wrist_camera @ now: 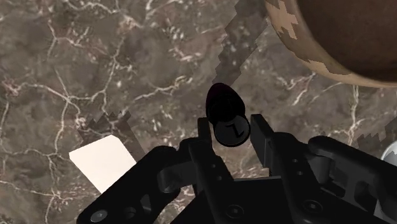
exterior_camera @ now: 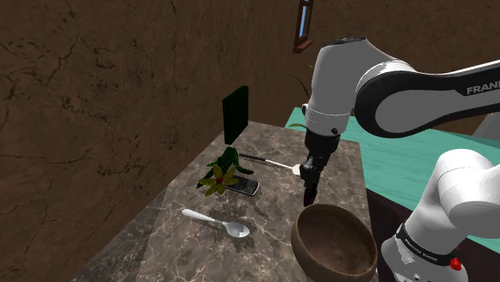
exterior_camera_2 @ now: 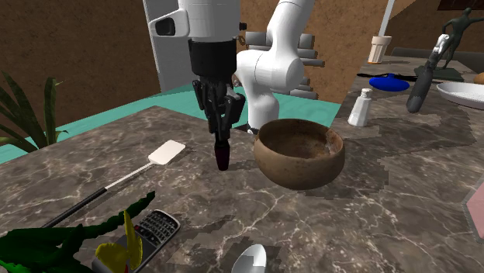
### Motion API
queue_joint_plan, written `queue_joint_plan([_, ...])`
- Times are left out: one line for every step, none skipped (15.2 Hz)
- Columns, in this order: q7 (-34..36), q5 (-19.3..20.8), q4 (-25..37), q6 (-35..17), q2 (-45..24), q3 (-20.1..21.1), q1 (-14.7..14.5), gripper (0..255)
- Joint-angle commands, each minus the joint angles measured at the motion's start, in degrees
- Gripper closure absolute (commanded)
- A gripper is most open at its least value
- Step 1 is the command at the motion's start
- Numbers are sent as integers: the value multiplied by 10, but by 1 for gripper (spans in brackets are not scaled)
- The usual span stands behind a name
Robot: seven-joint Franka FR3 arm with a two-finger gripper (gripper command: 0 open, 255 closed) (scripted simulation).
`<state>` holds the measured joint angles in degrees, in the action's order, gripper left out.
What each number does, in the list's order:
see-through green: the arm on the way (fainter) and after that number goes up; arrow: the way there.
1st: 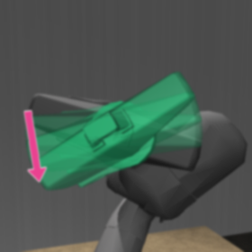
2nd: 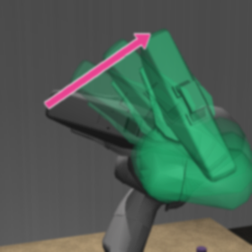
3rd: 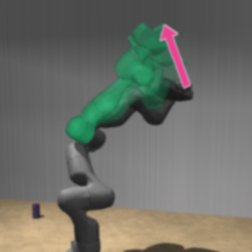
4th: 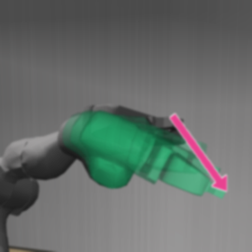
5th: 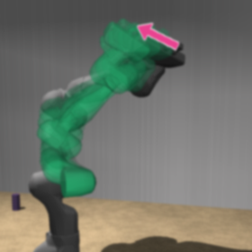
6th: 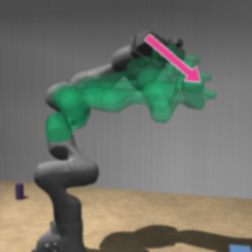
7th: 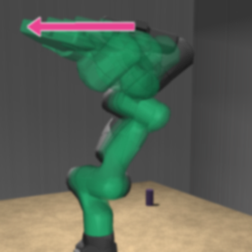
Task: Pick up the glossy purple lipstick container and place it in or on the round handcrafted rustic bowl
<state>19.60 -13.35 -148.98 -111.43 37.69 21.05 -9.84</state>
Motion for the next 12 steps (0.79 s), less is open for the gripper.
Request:
queue_joint_plan([0,0,0,0,0,0,0,255])
queue_joint_plan([0,0,0,0,0,0,0,255])
queue_joint_plan([0,0,0,0,0,0,0,255])
queue_joint_plan([0,0,0,0,0,0,0,255])
queue_joint_plan([0,0,0,0,0,0,0,255])
queue_joint_plan([0,0,0,0,0,0,0,255])
queue_joint_plan([0,0,0,0,0,0,0,255])
queue_joint_plan([0,0,0,0,0,0,0,255])
queue_joint_plan([0,1,6,8,2,-2,0,255])
queue_joint_plan([0,2,13,17,4,-3,1,255])
queue_joint_plan([0,4,19,25,6,-5,1,255])
queue_joint_plan([0,5,26,33,8,-7,2,255])
